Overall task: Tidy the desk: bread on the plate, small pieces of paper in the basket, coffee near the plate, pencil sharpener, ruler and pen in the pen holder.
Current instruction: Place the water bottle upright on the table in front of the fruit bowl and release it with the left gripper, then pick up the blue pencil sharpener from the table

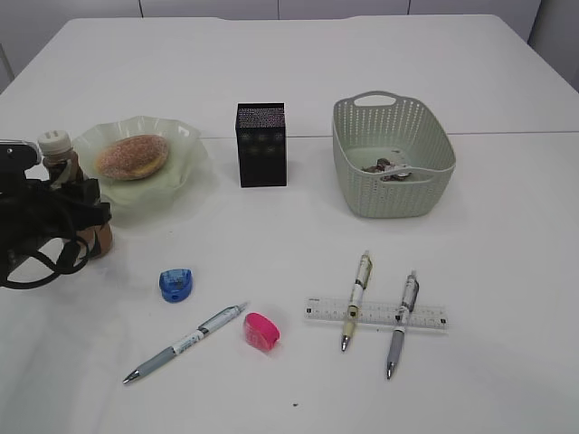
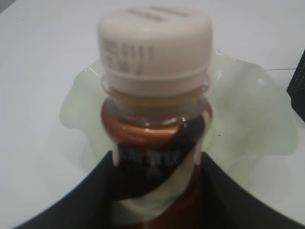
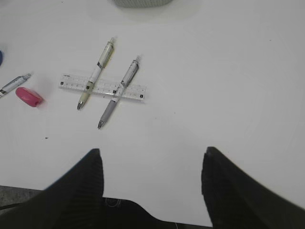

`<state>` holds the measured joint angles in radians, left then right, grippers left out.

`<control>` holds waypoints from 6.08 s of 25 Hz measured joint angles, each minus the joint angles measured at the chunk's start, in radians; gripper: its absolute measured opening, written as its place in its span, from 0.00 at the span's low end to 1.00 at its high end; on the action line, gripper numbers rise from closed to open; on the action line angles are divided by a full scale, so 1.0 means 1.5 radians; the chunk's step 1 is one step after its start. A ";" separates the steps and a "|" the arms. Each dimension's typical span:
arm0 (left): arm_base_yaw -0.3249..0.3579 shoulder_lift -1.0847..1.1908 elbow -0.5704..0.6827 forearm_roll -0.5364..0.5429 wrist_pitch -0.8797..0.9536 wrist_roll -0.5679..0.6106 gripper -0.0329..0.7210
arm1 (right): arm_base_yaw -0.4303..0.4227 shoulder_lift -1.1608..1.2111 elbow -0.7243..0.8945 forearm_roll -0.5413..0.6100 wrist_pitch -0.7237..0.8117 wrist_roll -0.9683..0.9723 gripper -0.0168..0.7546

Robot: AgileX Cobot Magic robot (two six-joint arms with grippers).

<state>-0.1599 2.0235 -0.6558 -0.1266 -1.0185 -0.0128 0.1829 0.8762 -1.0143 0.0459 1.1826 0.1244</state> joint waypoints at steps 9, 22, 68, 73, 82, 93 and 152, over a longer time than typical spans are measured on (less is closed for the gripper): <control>0.001 0.000 -0.001 0.003 0.001 0.000 0.61 | 0.000 0.000 0.000 0.000 0.000 0.000 0.64; 0.001 -0.002 -0.005 0.010 0.001 -0.001 0.74 | 0.000 0.000 0.000 0.000 0.006 0.000 0.64; -0.057 -0.561 -0.383 0.024 1.325 -0.065 0.73 | 0.000 0.000 0.000 0.065 0.028 0.000 0.64; -0.086 -0.479 -0.426 0.033 1.437 -0.132 0.73 | 0.000 0.000 0.000 0.082 0.036 0.000 0.64; -0.187 -0.318 -0.427 0.028 1.425 -0.174 0.72 | 0.000 0.000 0.000 0.085 0.039 0.000 0.64; -0.201 -0.116 -0.463 0.028 1.310 -0.264 0.72 | 0.000 0.000 0.000 0.089 0.042 0.000 0.64; -0.179 0.096 -0.535 0.045 1.259 -0.343 0.60 | 0.000 0.000 0.000 0.113 0.046 0.000 0.64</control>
<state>-0.4290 2.1676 -1.4580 -0.0585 0.8694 -0.5269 0.1829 0.8762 -1.0143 0.2152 1.2512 0.1244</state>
